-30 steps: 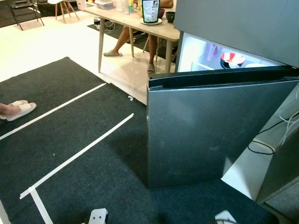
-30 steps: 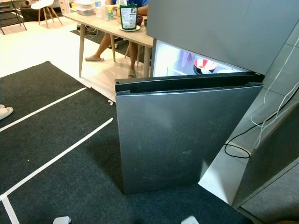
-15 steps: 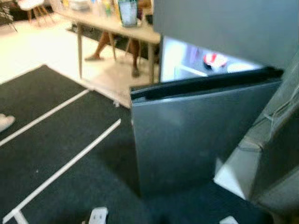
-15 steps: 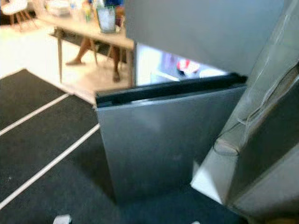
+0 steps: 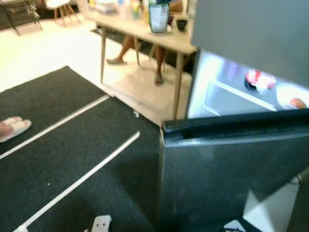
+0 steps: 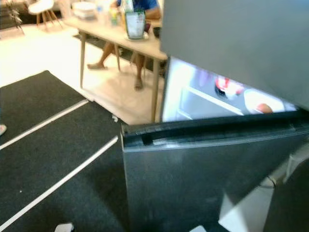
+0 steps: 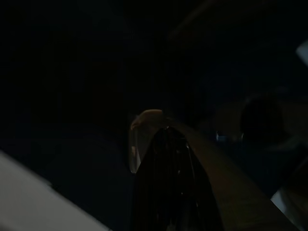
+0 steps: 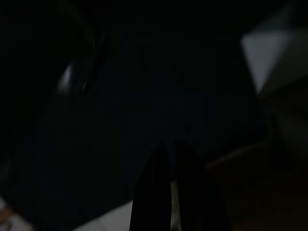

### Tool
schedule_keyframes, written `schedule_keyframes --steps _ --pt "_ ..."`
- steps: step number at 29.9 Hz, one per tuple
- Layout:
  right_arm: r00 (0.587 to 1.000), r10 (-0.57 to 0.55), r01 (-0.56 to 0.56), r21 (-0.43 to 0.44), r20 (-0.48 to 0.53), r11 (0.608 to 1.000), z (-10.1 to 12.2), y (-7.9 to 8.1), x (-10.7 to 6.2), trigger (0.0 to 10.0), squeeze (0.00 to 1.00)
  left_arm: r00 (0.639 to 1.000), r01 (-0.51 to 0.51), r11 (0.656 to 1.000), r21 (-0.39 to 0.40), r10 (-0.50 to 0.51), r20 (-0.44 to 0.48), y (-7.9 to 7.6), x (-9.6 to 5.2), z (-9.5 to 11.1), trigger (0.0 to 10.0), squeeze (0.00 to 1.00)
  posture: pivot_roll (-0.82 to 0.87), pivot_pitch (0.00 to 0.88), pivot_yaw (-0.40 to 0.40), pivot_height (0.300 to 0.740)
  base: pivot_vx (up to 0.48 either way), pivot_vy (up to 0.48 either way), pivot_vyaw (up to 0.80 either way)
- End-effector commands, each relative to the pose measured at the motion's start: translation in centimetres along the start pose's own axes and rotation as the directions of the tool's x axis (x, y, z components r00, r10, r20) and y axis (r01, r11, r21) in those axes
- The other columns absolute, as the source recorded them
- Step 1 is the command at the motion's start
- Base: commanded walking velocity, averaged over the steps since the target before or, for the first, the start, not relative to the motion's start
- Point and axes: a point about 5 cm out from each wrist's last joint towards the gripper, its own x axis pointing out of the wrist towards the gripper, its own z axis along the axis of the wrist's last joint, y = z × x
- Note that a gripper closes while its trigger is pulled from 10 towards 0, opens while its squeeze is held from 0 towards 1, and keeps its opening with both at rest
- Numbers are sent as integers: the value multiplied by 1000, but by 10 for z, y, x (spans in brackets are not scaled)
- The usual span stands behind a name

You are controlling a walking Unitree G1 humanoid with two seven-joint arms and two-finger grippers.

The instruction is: Restocking fridge

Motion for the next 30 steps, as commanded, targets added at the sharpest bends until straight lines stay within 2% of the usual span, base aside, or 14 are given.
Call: schedule_keyframes --steps 1,5,9,12,14,16,19,22,23,24,26,27,28,30 --pt "1000 25 -25 33 8 999 -5 7 -1 10000 0 998 6 1000 -19 -7 -56 -4 -2 -17 10000 0 -46 96 -34 740 0 0 0" --pt "995 51 -59 99 83 993 7 6 0 10000 0 998 8 1000 -19 -9 -55 -4 -2 -16 10000 0 -48 97 -32 740 0 0 0" --pt "972 78 -127 213 221 969 27 -2 -1 10000 0 999 9 1000 -20 -10 -53 -4 -2 -15 10000 0 -49 98 -33 740 0 0 0" --pt "932 125 -229 285 340 931 45 -2 -3 10000 0 999 10 1000 -21 -11 -52 -4 -2 -15 10000 0 -49 98 -33 740 0 0 0" --pt "921 135 -252 294 366 922 49 -3 -4 10000 0 999 11 1000 -22 -12 -51 -4 -2 -15 10000 0 -49 98 -33 740 0 0 0" --pt "868 154 -337 331 472 882 69 -6 -6 10000 0 999 13 1000 -22 -14 -52 -5 -2 -15 10000 0 -53 100 -32 740 0 0 0" --pt "834 145 -372 347 533 861 83 -11 -9 10000 0 998 14 1000 -21 -15 -53 -5 -2 -15 10000 0 -54 100 -31 740 0 0 0" --pt "806 136 -389 342 576 856 98 -16 -11 10000 0 998 16 1000 -20 -17 -54 -5 -2 -16 10000 0 -51 104 -31 740 0 0 0" --pt "773 140 -396 299 619 868 118 -21 -15 10000 0 998 17 1000 -21 -19 -54 -5 -2 -17 10000 0 -46 113 -34 740 0 0 0" --pt "773 140 -396 299 619 868 118 -21 -15 10000 0 998 17 1000 -21 -19 -54 -5 -2 -17 10000 0 -46 113 -34 740 0 0 0" --pt "750 142 -386 253 646 887 138 -24 -18 10000 0 998 17 1000 -23 -19 -55 -5 -2 -18 10000 0 -43 117 -35 740 0 0 0" --pt "750 142 -386 253 646 887 138 -24 -18 10000 0 998 17 1000 -23 -19 -55 -5 -2 -18 10000 0 -43 117 -35 740 0 0 0" --pt "717 142 -373 203 683 905 163 -28 -24 10000 0 998 17 1000 -27 -19 -56 -5 -3 -20 10000 0 -28 131 -40 740 0 0 0" --pt "682 142 -353 153 718 923 188 -31 -32 10000 0 998 15 999 -33 -17 -58 -4 -5 -24 10000 0 -19 144 -42 740 0 0 0"
